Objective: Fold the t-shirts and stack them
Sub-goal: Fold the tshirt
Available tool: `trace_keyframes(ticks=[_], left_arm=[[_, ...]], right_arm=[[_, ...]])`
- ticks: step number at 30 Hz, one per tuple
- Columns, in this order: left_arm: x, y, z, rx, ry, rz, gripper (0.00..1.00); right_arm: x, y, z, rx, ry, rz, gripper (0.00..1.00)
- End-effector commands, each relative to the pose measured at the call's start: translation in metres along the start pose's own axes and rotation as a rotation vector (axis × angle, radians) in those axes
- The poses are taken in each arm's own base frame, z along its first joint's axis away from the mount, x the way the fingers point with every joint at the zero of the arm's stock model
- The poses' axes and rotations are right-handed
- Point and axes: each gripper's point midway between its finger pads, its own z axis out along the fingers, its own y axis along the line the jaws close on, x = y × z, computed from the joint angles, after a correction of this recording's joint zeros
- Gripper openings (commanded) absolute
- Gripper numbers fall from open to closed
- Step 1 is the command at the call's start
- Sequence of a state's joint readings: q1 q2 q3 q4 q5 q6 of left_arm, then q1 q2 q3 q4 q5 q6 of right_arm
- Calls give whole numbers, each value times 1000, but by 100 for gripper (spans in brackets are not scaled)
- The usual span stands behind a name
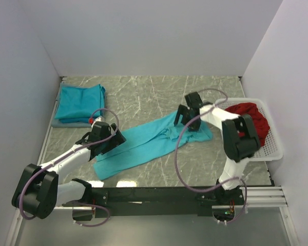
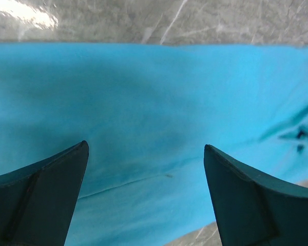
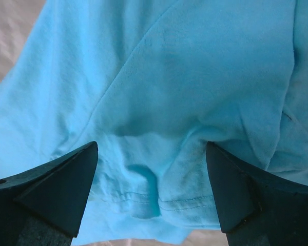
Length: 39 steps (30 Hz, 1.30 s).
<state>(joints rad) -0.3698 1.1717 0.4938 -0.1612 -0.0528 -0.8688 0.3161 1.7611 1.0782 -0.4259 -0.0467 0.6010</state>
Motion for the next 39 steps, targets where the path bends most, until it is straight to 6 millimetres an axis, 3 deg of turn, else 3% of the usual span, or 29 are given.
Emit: trace_keyframes(ticks=[1,2,3,4,5,6,7,8,9,10,11,12,17,21,22,27,29,30,32,33,34,35,39], left_arm=[[16,1,-4,22,67,-24,99],[27,5,-6,34,94,-42,99],[39,1,-9,72,141,-58,98],[46,-2,-12,90,165,-106,98],[60,1,-16,107,198,-120,97],[69,-2,-20,131,225,-130,95],[80,-5,-25,146,269,-163,95],[96,-3,-30,150,311,-160,95],[101,-10,-39,192,320,-155,94],[107,-12,-44,206,334,-149,94],[118,-16,-54,230,359,-139,94],[123,-19,-60,251,372,-129,94],[162,-41,-94,381,511,-64,94],[175,-54,-106,403,543,57,93],[168,-67,-112,438,515,125,93],[120,-76,-100,307,295,270,96],[112,-86,-106,321,281,328,97],[111,-88,-106,327,276,345,98],[107,-88,-99,310,248,381,98],[107,-87,-96,302,247,389,99],[109,-87,-94,300,254,405,99],[113,-86,-88,296,266,423,99],[128,-69,-64,235,309,466,99]], right_arm=[[-11,27,29,-57,81,-105,92],[-35,53,26,-102,45,-136,92],[-39,63,30,-115,54,-177,92],[-30,60,48,-84,121,-192,92],[-54,84,45,-123,80,-216,92],[-54,96,49,-134,93,-255,92],[-41,94,67,-123,169,-264,92],[-66,118,61,-169,119,-279,92],[-55,117,76,-151,178,-291,92],[-57,128,75,-175,180,-306,92],[-73,147,68,-219,139,-317,92],[-69,154,73,-232,144,-336,92],[-81,191,60,-365,94,-367,93],[-98,198,38,-375,27,-410,93],[-102,198,32,-371,9,-424,93],[-129,189,-15,-292,-118,-483,93],[-141,175,-23,-198,-179,-477,93],[-148,174,-37,-182,-216,-474,93],[-144,159,-36,-128,-214,-446,93],[-143,161,-48,-148,-229,-438,93],[-128,153,-38,-147,-182,-434,93],[-118,159,-48,-198,-167,-425,93],[-84,166,-39,-281,-106,-436,93]])
